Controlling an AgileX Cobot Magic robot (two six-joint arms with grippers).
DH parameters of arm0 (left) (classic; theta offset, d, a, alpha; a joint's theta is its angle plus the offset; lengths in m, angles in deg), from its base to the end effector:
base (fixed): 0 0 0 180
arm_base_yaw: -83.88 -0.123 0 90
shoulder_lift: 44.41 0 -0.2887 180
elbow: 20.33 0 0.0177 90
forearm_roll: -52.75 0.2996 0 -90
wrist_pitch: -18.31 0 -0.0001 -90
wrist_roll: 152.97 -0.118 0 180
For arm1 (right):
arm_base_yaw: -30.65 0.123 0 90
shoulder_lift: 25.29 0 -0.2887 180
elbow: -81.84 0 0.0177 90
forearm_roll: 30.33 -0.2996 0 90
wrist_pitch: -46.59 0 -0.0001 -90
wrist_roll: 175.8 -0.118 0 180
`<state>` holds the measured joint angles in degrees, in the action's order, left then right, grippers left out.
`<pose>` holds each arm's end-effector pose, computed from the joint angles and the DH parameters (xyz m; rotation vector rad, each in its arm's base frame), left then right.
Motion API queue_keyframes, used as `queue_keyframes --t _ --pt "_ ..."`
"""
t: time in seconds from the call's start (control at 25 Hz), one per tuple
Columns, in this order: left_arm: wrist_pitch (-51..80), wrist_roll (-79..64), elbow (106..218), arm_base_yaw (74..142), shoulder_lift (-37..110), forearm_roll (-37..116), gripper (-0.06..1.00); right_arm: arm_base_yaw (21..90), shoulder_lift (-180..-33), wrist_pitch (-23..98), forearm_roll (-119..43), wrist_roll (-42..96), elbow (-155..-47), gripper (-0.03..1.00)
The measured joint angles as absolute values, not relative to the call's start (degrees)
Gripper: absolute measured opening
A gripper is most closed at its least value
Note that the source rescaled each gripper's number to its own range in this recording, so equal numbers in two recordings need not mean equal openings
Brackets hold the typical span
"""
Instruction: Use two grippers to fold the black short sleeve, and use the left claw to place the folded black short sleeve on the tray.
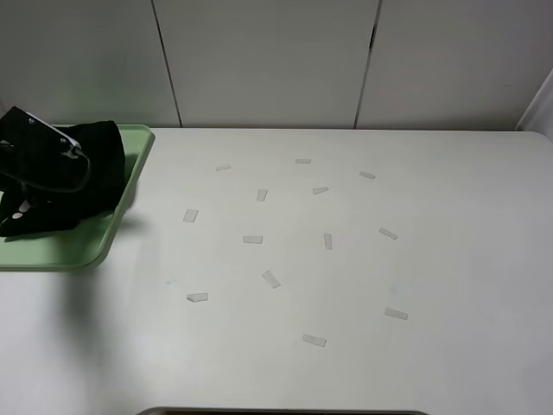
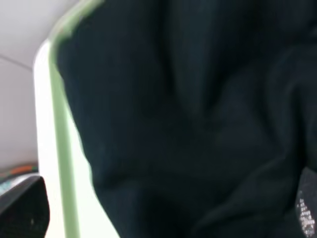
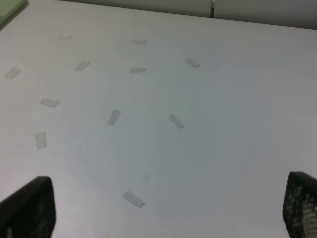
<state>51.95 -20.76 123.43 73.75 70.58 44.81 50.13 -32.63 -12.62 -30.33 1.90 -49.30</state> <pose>0.3781 0.0767 0.0755 0.5189 2.0513 0.6249 0.0559 0.0198 0.2905 -0.3021 1.9999 0.2415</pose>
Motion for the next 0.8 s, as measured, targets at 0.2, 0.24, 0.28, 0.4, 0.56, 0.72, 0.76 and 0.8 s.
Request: queue_keyframes --t 0.2,0.24,0.28,0.4,0.56,0.72,0.76,0.8 --pt "49.4 -17.4 123.4 74.0 61.5 45.2 1.0 50.1 -32.6 -12.6 -30.3 1.9 -49.3 1.0" --pt "48.6 -16.8 123.4 74.0 59.6 45.3 1.0 50.1 -32.6 -12.6 -30.3 1.9 -49.3 1.0" --pt "47.8 -16.1 123.4 74.0 57.0 45.3 1.0 50.1 -32.6 -12.6 -30.3 1.9 -49.3 1.0" --pt "44.1 -13.8 123.3 74.0 48.7 45.3 1.0 50.1 -32.6 -12.6 -30.3 1.9 -49.3 1.0" --pt "36.0 -9.8 123.3 74.1 35.2 45.3 1.0 50.1 -32.6 -12.6 -30.3 1.9 -49.3 1.0" --pt "27.0 -8.2 123.3 74.1 21.0 45.3 1.0 50.1 -32.6 -12.6 -30.3 1.9 -49.3 1.0" --pt "23.9 -8.1 123.3 74.1 17.3 45.0 1.0 50.1 -32.6 -12.6 -30.3 1.9 -49.3 1.0" --pt "20.5 -8.0 123.3 74.1 13.7 44.4 1.0 50.1 -32.6 -12.6 -30.3 1.9 -49.3 1.0"
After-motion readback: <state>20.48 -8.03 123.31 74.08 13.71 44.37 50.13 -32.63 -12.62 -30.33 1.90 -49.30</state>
